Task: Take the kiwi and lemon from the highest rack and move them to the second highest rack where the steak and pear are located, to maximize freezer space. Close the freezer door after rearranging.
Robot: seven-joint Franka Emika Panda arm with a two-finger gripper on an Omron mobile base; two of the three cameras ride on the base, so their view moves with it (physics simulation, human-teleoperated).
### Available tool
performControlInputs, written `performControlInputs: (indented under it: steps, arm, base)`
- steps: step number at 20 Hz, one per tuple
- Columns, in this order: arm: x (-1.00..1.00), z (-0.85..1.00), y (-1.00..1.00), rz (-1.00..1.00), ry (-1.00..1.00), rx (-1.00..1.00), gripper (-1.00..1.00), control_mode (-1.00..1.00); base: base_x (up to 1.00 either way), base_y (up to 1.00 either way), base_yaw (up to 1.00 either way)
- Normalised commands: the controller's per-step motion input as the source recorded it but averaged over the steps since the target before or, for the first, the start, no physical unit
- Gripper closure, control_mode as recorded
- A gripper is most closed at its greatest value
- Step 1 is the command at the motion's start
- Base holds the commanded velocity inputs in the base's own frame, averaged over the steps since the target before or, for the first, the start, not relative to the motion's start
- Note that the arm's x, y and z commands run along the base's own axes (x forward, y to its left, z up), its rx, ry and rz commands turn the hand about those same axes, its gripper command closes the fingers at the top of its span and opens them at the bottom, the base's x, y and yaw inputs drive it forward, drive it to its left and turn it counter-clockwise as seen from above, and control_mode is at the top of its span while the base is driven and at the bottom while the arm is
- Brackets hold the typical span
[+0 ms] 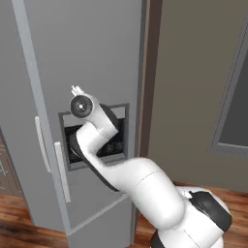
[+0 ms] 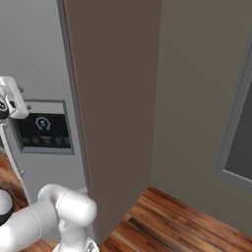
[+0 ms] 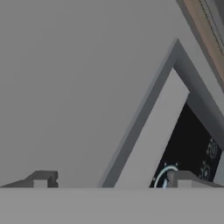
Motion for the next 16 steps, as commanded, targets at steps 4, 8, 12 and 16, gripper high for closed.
performControlInputs:
  steps: [4, 8, 12, 16]
  arm:
    - [0.55, -0.09, -0.01, -0.42, -0.09, 0.0, -1.0, -1.0]
    - [0.55, -0.1, -0.05, -0.48, -0.08, 0.0, -1.0, -1.0]
    - [0.45, -0.15, -0.23, -0.4, -0.02, 0.0, -1.0, -1.0]
    - [0.38, -0.12, -0.27, -0.35, 0.0, 0.0, -1.0, -1.0]
  base:
    - [0.0, 0.0, 0.0]
    - [0.0, 0.0, 0.0]
    - [0.0, 0.0, 0.0]
    - [0.0, 0.0, 0.0]
